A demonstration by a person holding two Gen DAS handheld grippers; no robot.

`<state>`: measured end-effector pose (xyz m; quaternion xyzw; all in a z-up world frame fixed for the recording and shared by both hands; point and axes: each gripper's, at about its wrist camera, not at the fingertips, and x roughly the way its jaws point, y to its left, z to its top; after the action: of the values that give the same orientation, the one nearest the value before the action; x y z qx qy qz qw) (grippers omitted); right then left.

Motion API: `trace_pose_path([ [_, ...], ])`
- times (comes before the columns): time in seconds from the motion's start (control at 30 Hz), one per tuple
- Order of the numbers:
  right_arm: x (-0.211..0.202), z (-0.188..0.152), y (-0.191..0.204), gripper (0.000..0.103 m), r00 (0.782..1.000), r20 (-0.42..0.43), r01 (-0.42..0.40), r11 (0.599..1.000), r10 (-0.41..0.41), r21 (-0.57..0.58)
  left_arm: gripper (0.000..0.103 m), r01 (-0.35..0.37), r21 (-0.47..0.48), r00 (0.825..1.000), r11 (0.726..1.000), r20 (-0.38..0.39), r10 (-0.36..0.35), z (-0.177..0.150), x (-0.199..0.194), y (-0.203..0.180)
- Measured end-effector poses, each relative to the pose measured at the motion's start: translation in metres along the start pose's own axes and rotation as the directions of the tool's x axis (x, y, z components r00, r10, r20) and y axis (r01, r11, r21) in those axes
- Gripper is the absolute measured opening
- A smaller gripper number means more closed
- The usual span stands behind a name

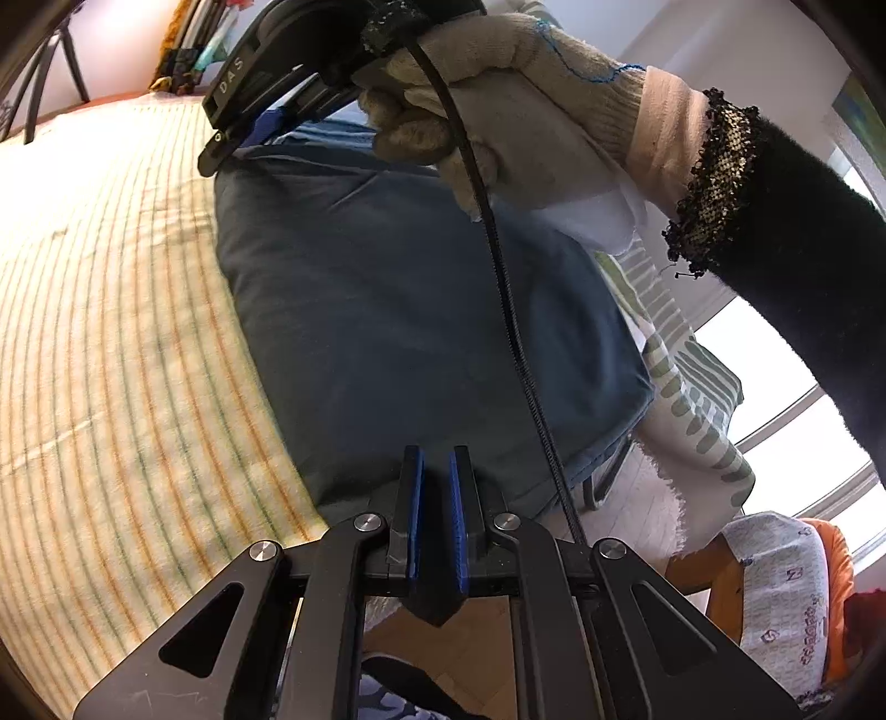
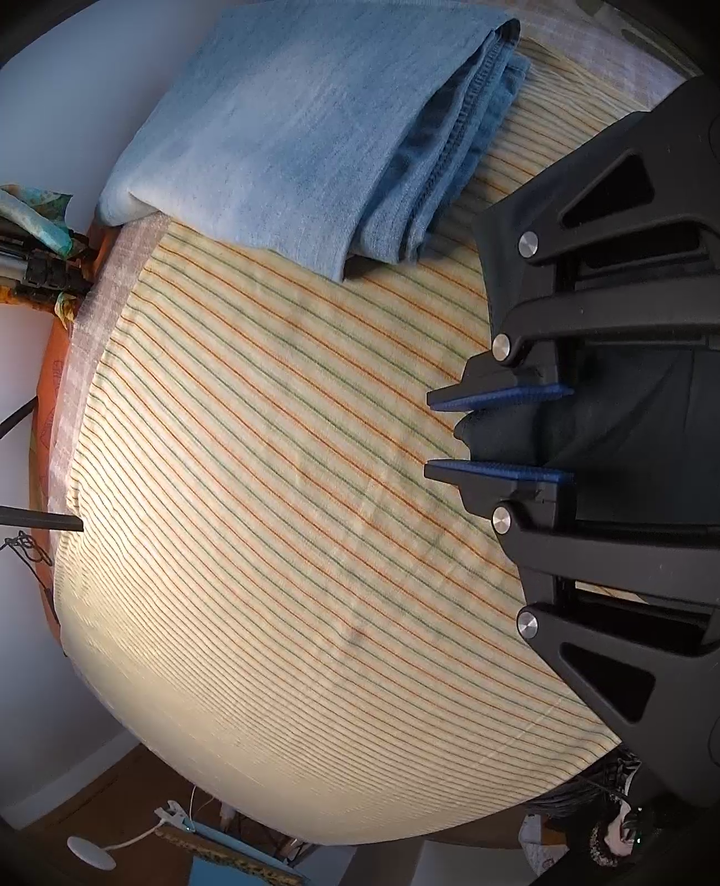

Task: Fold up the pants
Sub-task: 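Open the left tool while the right tool holds then releases the trousers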

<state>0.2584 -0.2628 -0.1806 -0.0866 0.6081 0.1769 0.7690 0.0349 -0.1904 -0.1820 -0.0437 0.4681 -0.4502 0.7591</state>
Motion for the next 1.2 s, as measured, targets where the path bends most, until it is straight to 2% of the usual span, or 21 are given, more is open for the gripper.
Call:
trace_pose_path([
  [0.13,-0.004,0.0,0.0,0.007,1.0,0.014,0.017,1.0,-0.018,0.01,0.003,0.025,0.03,1.0,0.999,0.009,-0.025,-0.001,0.002,-0.007],
  [0.27,-0.013,-0.001,-0.003,0.006,0.999,0.046,-0.001,0.999,0.0,0.032,0.002,0.052,0.058,0.998,0.997,0.015,-0.053,-0.008,-0.001,-0.014],
  [0.4,-0.021,-0.004,0.0,0.006,0.998,0.058,-0.013,0.999,0.011,0.037,0.002,0.082,0.023,0.995,0.996,0.049,-0.083,-0.012,-0.02,-0.006],
  [0.43,-0.024,-0.007,0.001,0.005,0.998,0.062,-0.015,0.999,0.013,0.037,0.004,0.082,0.008,0.995,0.997,0.057,-0.082,-0.012,-0.026,0.0],
  [0.5,-0.025,-0.008,0.0,0.005,0.998,0.065,-0.014,0.999,0.011,0.042,0.027,0.075,-0.041,0.995,0.996,0.072,-0.072,-0.012,-0.036,0.012],
  [0.53,-0.025,-0.008,-0.001,0.005,0.998,0.064,-0.011,0.999,0.008,0.045,0.031,0.095,-0.07,0.992,0.993,0.085,-0.089,-0.012,-0.041,0.02],
  [0.63,-0.026,-0.009,-0.001,0.005,0.998,0.07,-0.012,0.998,0.008,0.057,0.033,0.078,-0.071,0.994,0.994,0.083,-0.072,-0.012,-0.044,0.025],
  [0.7,-0.026,-0.008,0.0,0.005,0.997,0.073,-0.004,0.999,0.0,0.054,0.047,0.066,-0.088,0.997,0.994,0.037,-0.063,-0.011,-0.034,0.027],
  [0.83,-0.029,-0.008,0.001,0.005,0.997,0.081,-0.007,0.999,0.003,0.052,0.049,0.006,-0.103,1.0,0.995,0.009,-0.005,-0.008,-0.017,0.026],
  [0.9,-0.032,-0.008,0.001,0.005,0.996,0.089,-0.009,0.999,0.004,0.05,0.052,0.014,-0.124,0.999,0.992,0.03,-0.01,-0.007,-0.016,0.028],
  [0.93,-0.033,-0.008,0.0,0.005,0.996,0.092,-0.011,0.999,0.006,0.052,0.052,0.015,-0.134,0.999,0.991,0.037,-0.01,-0.006,-0.015,0.027],
  [0.97,-0.034,-0.008,-0.002,0.005,0.995,0.095,-0.014,0.998,0.009,0.057,0.047,0.03,-0.133,0.999,0.991,0.047,-0.024,-0.006,-0.014,0.027],
  [1.0,-0.035,-0.007,-0.003,0.005,0.995,0.098,-0.015,0.998,0.009,0.062,0.014,0.038,-0.128,0.998,0.991,0.053,-0.031,-0.006,-0.012,0.027],
  [1.03,-0.035,-0.007,-0.004,0.005,0.995,0.1,-0.019,0.997,0.012,0.068,0.005,0.029,-0.117,0.998,0.993,0.05,-0.023,-0.006,-0.009,0.027],
  [1.2,-0.04,-0.007,0.001,0.004,0.992,0.123,-0.012,0.998,0.003,0.067,0.006,-0.005,-0.025,0.997,1.0,0.075,0.007,-0.009,-0.014,0.011],
])
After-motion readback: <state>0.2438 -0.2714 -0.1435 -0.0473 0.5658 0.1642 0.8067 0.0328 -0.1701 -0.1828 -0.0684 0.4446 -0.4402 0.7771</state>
